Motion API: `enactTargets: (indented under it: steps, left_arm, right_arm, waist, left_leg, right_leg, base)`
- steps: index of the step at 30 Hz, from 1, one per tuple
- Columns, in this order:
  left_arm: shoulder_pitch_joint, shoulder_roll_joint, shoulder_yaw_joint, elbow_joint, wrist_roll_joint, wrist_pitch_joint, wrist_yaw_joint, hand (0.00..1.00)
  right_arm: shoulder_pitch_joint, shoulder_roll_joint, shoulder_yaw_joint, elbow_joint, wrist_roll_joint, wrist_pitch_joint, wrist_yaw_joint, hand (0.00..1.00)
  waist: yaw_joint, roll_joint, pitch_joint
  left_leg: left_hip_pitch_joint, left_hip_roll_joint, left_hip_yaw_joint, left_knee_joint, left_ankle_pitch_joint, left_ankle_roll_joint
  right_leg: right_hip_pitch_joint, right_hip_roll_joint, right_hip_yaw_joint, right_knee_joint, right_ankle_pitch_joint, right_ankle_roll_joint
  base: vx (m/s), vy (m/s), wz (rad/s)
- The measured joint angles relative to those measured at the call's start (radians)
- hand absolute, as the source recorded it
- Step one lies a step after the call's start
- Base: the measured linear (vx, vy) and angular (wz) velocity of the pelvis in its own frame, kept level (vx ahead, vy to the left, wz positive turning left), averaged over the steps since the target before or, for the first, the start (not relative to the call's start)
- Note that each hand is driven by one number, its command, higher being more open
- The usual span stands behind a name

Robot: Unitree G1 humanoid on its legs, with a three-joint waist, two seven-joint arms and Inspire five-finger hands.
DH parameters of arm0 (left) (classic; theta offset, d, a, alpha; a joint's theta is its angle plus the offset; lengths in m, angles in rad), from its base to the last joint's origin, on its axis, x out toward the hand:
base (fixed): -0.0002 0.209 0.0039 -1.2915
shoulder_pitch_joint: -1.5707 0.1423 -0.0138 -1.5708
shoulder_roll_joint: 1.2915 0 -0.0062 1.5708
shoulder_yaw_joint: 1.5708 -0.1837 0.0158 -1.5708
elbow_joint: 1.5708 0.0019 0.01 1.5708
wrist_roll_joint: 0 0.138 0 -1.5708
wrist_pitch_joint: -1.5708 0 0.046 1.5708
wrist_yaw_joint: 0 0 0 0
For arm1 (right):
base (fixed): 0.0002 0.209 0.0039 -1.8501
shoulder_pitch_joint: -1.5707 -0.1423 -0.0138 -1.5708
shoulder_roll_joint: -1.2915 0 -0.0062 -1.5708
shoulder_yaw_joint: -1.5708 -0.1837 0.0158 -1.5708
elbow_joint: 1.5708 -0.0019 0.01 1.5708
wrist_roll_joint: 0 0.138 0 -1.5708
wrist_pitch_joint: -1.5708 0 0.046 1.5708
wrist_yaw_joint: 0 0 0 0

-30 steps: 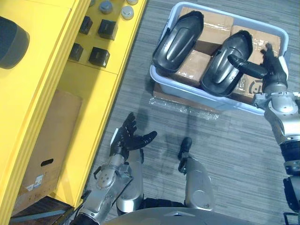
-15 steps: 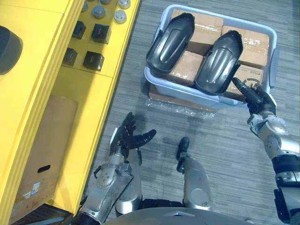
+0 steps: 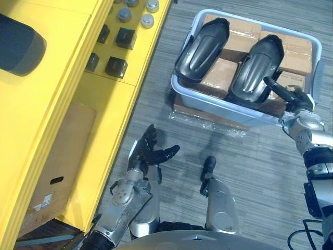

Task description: Walk over and take three plastic housings, then place them on the shelf

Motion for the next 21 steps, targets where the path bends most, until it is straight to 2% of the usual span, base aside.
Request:
enactTargets:
  steps: [4, 9, 12, 21]
  left_arm:
    - [-0.001, -0.019, -0.003, 0.000, 0.000, 0.006, -0.003, 1.00]
    - [-0.008, -0.033, -0.021, 0.000, -0.001, 0.006, -0.005, 1.00]
    - [-0.023, -0.035, -0.033, 0.000, -0.001, 0.006, -0.008, 1.00]
    - [-0.024, -0.043, -0.042, 0.001, -0.003, 0.006, -0.011, 1.00]
  right_arm:
    - [-0.034, -0.008, 0.007, 0.006, -0.030, 0.030, -0.004, 1.00]
    - [-0.076, -0.022, 0.026, 0.020, -0.040, 0.050, -0.023, 1.00]
    - [-0.114, -0.022, 0.037, 0.046, -0.040, 0.080, -0.028, 1.00]
    - [-0.143, -0.023, 0.047, 0.053, -0.039, 0.080, -0.033, 1.00]
  waist:
    - [0.000, 0.013, -0.007]
    - [-0.002, 0.042, -0.007]
    - [-0.001, 0.047, -0.008]
    - [-0.002, 0.058, -0.006]
  left_leg:
    - [0.000, 0.000, 0.000, 0.000, 0.003, 0.000]
    - [0.000, 0.000, -0.001, -0.001, 0.009, 0.001]
    - [0.002, 0.000, -0.001, -0.010, 0.014, 0.005]
    - [0.009, 0.000, 0.001, -0.037, 0.036, 0.001]
  right_leg:
    - [0.000, 0.000, -0.001, 0.000, 0.002, -0.002]
    - [0.000, -0.001, -0.002, 0.001, 0.005, -0.003]
    - [-0.002, -0.001, -0.003, 0.000, 0.007, -0.005]
    - [-0.002, 0.001, -0.006, -0.016, 0.018, -0.017]
  base:
    - [0.00, 0.036, 0.00]
    - [-0.01, 0.032, 0.00]
    - [0.00, 0.000, 0.00]
    - [0.00, 0.006, -0.01]
